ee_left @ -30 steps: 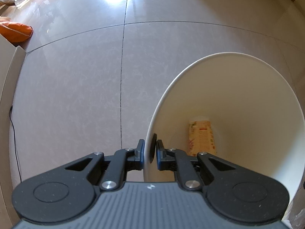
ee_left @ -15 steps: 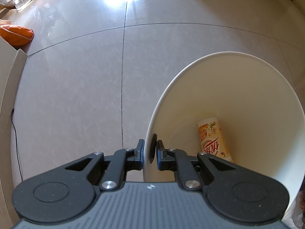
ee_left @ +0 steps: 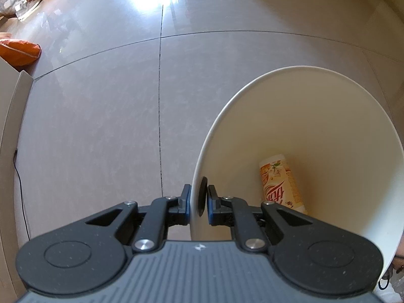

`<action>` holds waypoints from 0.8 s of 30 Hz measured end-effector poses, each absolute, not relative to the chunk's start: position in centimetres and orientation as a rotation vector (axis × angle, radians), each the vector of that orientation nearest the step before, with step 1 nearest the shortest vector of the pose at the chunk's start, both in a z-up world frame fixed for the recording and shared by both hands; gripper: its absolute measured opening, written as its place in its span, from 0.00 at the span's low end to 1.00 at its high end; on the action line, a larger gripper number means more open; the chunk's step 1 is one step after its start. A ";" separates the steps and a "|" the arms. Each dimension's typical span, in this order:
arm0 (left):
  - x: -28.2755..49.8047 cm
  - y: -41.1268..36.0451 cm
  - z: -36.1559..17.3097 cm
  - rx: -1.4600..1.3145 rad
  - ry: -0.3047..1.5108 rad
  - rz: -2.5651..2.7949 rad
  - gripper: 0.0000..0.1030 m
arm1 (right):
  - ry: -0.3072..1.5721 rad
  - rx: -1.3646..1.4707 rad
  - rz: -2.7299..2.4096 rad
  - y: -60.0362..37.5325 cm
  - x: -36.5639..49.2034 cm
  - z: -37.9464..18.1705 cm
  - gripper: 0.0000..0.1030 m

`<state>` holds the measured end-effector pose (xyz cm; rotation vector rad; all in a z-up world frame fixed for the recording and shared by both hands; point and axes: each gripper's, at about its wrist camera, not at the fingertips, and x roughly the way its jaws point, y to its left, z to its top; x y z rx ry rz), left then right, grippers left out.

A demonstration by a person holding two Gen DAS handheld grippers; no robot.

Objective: Organize objects
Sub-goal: 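Grasp the clear plastic wrapper with the right tool, then carry the plastic wrapper into the bin and open the right tool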

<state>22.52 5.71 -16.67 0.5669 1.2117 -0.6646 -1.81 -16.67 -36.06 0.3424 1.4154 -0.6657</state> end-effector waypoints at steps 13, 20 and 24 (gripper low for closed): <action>22.6 5.8 -16.7 0.564 1.215 -0.659 0.10 | 1.435 0.327 -0.654 -16.6 -1.6 -31.4 0.22; 22.4 5.7 -16.9 0.581 1.205 -0.662 0.10 | 1.394 0.308 -0.615 -15.5 -2.3 -22.4 0.22; 22.3 5.6 -17.0 0.583 1.205 -0.662 0.10 | 1.354 0.296 -0.585 -14.3 -1.9 -17.0 0.22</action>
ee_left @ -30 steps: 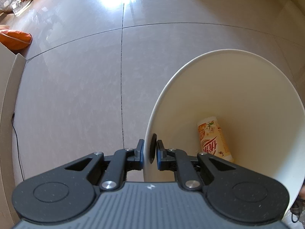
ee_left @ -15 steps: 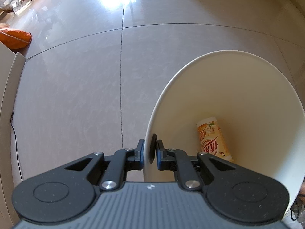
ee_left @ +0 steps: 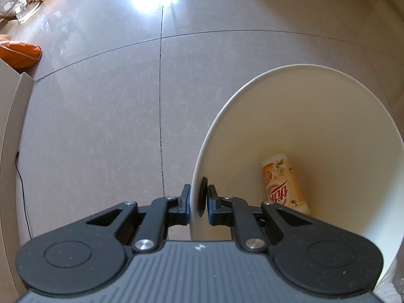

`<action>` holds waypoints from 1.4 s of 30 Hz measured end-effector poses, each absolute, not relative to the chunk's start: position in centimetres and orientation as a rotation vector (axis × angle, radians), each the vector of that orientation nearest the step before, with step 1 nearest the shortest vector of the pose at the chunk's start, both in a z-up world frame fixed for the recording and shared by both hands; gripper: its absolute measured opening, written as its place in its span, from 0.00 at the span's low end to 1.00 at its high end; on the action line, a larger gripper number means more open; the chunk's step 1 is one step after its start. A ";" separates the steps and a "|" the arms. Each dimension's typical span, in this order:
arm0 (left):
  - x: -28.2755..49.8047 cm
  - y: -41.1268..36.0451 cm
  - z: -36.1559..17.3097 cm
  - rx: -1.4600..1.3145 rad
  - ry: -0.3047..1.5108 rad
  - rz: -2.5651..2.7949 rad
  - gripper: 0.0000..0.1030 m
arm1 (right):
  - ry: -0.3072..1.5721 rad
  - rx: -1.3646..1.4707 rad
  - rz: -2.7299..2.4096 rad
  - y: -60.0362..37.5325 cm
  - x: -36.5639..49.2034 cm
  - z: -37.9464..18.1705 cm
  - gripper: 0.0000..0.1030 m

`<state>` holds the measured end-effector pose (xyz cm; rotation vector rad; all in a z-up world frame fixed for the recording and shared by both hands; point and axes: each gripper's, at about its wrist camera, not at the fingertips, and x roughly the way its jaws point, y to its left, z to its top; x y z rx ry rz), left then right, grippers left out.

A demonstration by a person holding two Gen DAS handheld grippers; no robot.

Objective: Organize objects
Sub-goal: 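Carry the plastic wrapper into the bin and open the right tool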

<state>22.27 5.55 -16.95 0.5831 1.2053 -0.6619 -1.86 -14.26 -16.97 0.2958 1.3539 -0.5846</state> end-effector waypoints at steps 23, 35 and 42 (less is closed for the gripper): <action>22.9 5.6 -17.2 0.578 1.234 -0.671 0.09 | 1.184 0.297 -0.317 -6.1 10.8 -4.1 0.27; 23.1 5.5 -17.3 0.570 1.233 -0.674 0.09 | 1.174 0.321 -0.343 -5.6 9.1 -4.9 0.66; 23.4 5.8 -17.1 0.563 1.239 -0.677 0.09 | 1.182 0.348 -0.404 -6.8 7.2 -5.5 0.66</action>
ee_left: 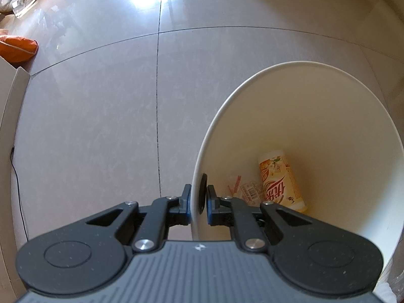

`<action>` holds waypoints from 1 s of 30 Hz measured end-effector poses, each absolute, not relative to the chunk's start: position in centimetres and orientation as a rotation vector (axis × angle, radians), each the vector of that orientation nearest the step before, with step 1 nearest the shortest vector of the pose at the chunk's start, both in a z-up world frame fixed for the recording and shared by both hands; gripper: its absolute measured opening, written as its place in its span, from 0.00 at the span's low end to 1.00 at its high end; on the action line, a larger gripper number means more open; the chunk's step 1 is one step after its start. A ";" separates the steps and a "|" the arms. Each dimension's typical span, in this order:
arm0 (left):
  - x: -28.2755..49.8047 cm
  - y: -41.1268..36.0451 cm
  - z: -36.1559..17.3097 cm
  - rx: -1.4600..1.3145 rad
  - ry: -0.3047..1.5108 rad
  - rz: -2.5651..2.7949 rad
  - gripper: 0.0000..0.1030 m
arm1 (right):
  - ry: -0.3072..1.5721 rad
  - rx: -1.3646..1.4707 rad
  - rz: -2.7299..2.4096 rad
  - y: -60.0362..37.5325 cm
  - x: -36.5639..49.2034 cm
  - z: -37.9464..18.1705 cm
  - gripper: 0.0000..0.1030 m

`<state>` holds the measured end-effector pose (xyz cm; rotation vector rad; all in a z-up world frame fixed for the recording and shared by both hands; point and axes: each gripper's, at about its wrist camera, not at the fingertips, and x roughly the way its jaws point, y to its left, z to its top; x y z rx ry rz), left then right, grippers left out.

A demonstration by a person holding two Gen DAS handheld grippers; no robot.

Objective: Organize objects
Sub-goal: 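Carry the plastic wrapper into the bin and open the right tool, then grasp the crumpled foil with the right tool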

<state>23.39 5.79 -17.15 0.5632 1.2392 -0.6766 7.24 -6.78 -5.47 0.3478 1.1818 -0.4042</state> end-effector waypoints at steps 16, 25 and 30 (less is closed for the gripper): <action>24.0 4.5 -17.1 0.613 1.274 -0.690 0.08 | 1.290 0.493 -0.758 -11.1 -5.2 -15.2 0.78; 23.7 3.8 -17.1 0.634 1.270 -0.691 0.09 | 1.361 0.557 -0.835 -12.1 -8.3 -25.3 0.91; 23.8 3.7 -17.0 0.637 1.275 -0.696 0.09 | 1.352 0.629 -0.863 -12.7 -9.4 -29.6 0.91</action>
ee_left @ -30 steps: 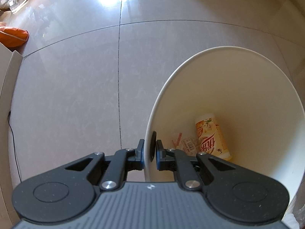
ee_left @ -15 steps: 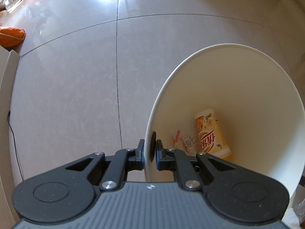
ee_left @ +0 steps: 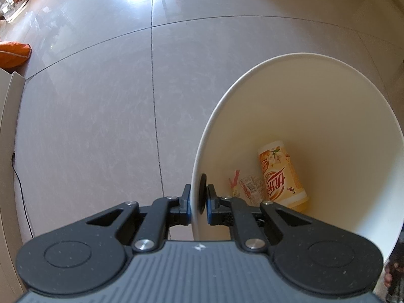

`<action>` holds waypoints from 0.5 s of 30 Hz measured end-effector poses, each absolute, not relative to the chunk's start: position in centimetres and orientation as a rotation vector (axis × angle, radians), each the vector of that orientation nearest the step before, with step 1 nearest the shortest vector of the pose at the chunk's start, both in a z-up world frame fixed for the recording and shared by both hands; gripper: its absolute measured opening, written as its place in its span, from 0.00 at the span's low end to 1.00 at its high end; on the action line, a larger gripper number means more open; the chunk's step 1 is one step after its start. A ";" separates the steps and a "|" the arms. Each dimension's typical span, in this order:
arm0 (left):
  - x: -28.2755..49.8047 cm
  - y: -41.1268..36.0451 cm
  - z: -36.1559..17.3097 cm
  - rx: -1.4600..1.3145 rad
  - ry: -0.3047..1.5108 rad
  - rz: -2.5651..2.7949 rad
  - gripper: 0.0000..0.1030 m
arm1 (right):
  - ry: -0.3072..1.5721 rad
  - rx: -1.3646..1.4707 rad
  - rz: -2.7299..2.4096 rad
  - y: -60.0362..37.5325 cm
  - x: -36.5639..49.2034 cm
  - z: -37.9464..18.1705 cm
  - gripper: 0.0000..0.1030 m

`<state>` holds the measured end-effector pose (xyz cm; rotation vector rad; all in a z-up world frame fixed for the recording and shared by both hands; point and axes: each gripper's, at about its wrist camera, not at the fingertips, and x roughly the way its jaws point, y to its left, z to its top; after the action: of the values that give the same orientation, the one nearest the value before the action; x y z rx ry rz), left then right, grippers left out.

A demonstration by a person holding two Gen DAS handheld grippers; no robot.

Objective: Organize objects
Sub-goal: 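Grasp the crumpled foil with the right tool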

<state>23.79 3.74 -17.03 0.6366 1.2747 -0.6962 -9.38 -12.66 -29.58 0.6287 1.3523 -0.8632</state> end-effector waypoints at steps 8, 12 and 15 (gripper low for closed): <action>23.8 3.6 -17.0 0.651 1.272 -0.713 0.08 | 1.324 0.646 -0.942 -14.3 -9.9 -35.2 0.91; 23.7 3.6 -17.0 0.652 1.272 -0.719 0.08 | 1.335 0.638 -0.962 -14.7 -9.6 -36.6 0.91; 23.8 3.7 -16.9 0.652 1.272 -0.719 0.08 | 1.341 0.639 -0.956 -14.9 -9.4 -37.1 0.82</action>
<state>23.80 3.67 -16.94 0.6521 1.2725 -0.7193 -9.39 -14.86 -37.12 0.6389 1.3407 -0.9562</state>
